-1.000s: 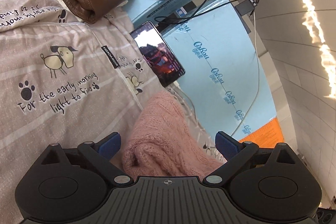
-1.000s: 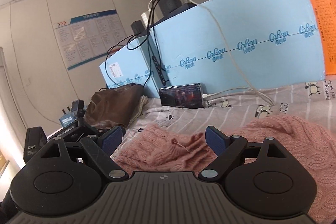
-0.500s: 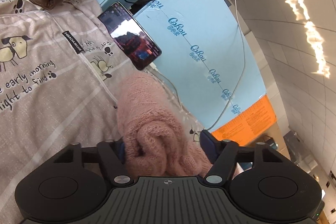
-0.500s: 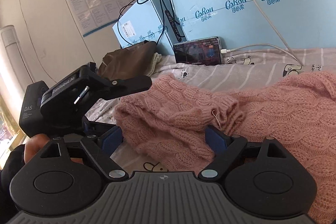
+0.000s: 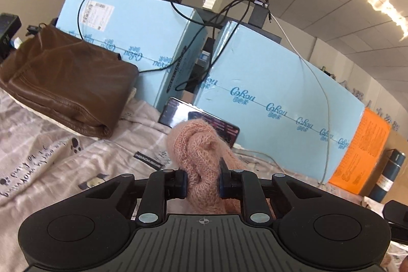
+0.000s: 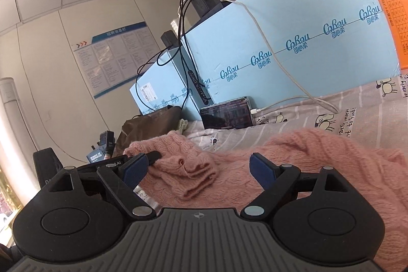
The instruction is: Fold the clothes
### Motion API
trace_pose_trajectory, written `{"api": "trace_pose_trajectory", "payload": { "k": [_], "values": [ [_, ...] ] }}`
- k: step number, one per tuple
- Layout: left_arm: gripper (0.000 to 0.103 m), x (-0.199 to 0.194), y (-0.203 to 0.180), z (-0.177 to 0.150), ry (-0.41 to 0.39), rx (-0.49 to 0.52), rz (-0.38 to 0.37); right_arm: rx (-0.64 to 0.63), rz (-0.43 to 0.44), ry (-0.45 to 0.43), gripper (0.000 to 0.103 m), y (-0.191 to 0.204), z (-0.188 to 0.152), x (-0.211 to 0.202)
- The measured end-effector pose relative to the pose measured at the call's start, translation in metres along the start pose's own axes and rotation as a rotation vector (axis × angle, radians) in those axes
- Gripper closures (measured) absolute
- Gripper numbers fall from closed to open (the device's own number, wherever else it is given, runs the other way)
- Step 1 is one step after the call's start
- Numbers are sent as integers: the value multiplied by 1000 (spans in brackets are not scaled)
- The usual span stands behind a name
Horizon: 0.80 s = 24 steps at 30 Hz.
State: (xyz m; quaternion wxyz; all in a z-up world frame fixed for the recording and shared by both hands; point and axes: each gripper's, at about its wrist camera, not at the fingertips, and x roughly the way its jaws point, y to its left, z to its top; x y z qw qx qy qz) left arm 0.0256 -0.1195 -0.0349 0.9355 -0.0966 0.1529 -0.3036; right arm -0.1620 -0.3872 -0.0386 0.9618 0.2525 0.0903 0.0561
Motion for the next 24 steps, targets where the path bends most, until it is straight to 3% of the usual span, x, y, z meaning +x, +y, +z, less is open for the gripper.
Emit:
{"api": "trace_pose_trajectory", "payload": {
  "k": [3,7,11,15,19,24],
  "values": [
    [84,-13,-20,5,-96,187,39,50,-27,-35,17,-6,4,-7],
    [83,-31,-66,-4,-198,411,-51,131,-40,-66,17,-18,8,-14],
    [81,-41,-113,-24,-260,603,-201,205,-6,-109,17,-29,10,-25],
    [79,-42,-146,-45,-210,727,-398,272,98,-167,17,-36,11,-44],
    [79,-37,-163,-64,-126,856,-559,310,96,-144,17,-42,7,-50],
    [73,-23,-159,-65,-56,860,-608,315,-2,-54,17,-43,4,-38]
  ]
}}
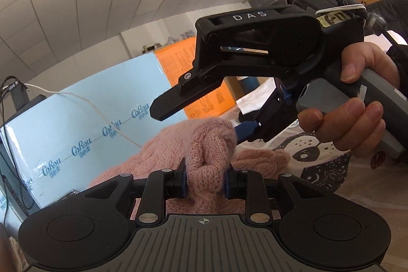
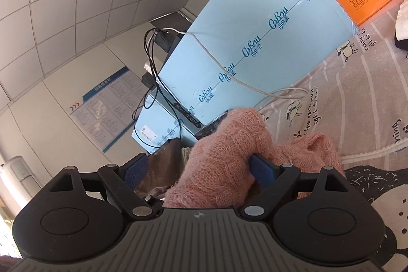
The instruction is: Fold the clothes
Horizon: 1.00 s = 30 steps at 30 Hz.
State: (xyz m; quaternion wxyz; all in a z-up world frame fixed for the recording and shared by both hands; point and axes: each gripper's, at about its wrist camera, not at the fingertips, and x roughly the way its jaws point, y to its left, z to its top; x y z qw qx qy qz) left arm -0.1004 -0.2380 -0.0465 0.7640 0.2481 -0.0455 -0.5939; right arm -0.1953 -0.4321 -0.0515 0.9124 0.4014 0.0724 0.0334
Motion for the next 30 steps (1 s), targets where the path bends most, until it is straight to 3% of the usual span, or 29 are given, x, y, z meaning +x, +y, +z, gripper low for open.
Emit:
{"api": "trace_pose_trajectory", "payload": {
  "k": [2,3,4,8,10,14,17,19,27,30],
  "values": [
    [53,-4,9,-1,-11,-27,-12,-7,-34,17,23,0,-3,4],
    [29,-8,13,-3,-24,-31,-17,-11,-49,23,25,0,-4,6],
    [16,-12,16,-5,-38,-28,-17,-16,-66,26,34,0,-5,7],
    [16,-27,40,-12,-82,-75,-21,-39,-133,35,65,-2,-10,11],
    [13,-34,58,-16,-114,-154,-11,-55,-153,36,74,-2,-11,12],
    [6,-32,99,-30,-129,-341,100,-107,-167,10,83,5,-11,11],
    [6,-18,113,-37,-86,-396,205,-143,-187,-62,85,16,-10,0],
    [6,-10,117,-37,-56,-421,237,-158,-219,-107,85,21,-9,-9],
    [6,24,118,-43,114,-488,266,-177,-384,-109,85,15,-17,-8],
    [5,45,118,-50,214,-515,248,-216,-437,-101,79,15,-19,-3]
  ]
}}
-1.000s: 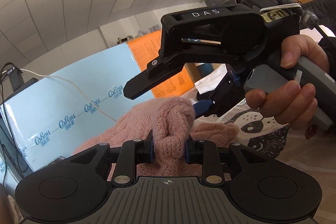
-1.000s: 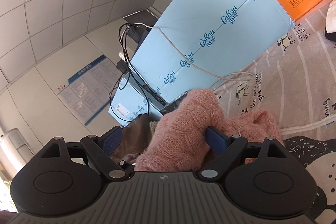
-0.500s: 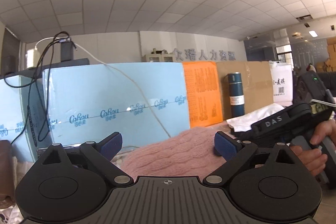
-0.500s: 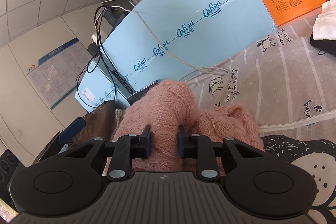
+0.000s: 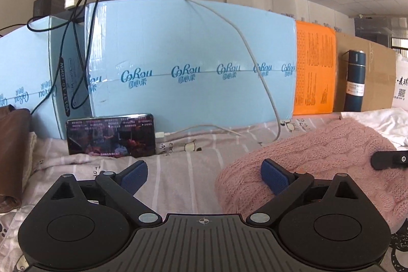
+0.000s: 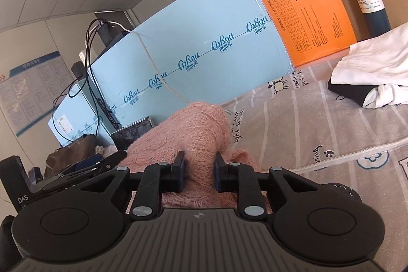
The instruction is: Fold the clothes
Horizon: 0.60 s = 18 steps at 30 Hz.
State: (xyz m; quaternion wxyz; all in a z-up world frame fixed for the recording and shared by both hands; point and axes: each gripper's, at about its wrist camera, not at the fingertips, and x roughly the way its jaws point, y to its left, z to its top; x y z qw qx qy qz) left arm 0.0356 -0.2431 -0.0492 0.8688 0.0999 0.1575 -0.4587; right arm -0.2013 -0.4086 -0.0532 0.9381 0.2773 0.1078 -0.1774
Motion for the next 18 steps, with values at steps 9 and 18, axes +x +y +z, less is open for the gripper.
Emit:
{"api": "trace_pose_trajectory", "payload": {
  "k": [9,18],
  "values": [
    [2,35,-16,3,124,28,36,5,-157,44,45,-11,-5,15],
    [0,13,13,1,71,-218,-70,33,-155,37,27,-14,-5,14]
  ]
}}
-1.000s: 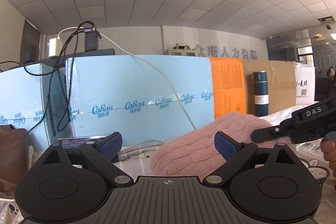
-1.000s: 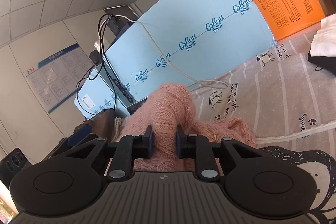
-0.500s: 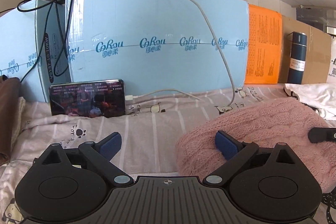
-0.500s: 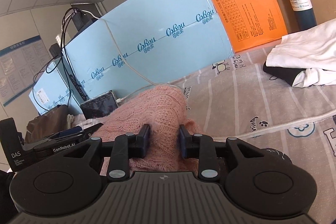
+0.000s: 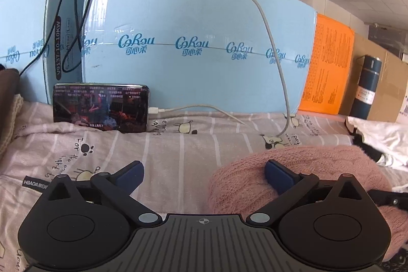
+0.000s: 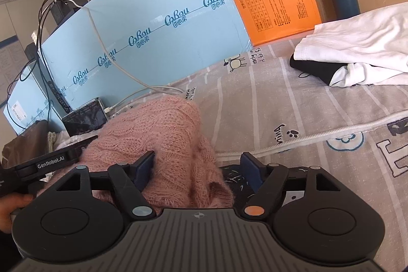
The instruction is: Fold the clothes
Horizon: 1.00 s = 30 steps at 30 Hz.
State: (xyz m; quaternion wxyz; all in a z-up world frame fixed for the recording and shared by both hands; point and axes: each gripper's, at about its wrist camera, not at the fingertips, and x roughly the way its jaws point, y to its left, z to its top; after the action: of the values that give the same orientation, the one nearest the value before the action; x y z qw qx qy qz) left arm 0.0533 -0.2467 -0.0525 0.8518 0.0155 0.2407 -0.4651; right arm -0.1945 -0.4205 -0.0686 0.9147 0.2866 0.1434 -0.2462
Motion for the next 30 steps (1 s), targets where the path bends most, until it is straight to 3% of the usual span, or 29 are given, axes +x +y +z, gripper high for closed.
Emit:
{"api": "trace_pose_trajectory", "payload": {
  "k": [2,4,12,17,21,26,27,29,30],
  "values": [
    [0,-10,11,1,12,-133,-84,6,3,-3,20,-1,0,-1],
    [0,-17,16,-2,20,-204,-130,12,5,-7,19,-1,0,-1],
    [0,-28,20,-17,64,-315,-203,71,28,-61,5,-5,0,-11],
    [0,-22,17,-26,131,-338,-268,107,39,-11,3,-8,0,-6],
    [0,-13,10,-32,189,-327,-357,124,104,61,3,-8,-2,0],
    [0,-11,5,-36,182,-320,-384,98,171,116,3,0,-4,5],
    [1,-12,6,-37,170,-324,-387,99,181,118,6,0,-4,5],
    [2,-15,5,-38,134,-319,-388,103,203,120,24,1,-4,4],
    [4,-17,3,-37,111,-304,-389,95,200,116,27,2,-5,3]
  ]
}}
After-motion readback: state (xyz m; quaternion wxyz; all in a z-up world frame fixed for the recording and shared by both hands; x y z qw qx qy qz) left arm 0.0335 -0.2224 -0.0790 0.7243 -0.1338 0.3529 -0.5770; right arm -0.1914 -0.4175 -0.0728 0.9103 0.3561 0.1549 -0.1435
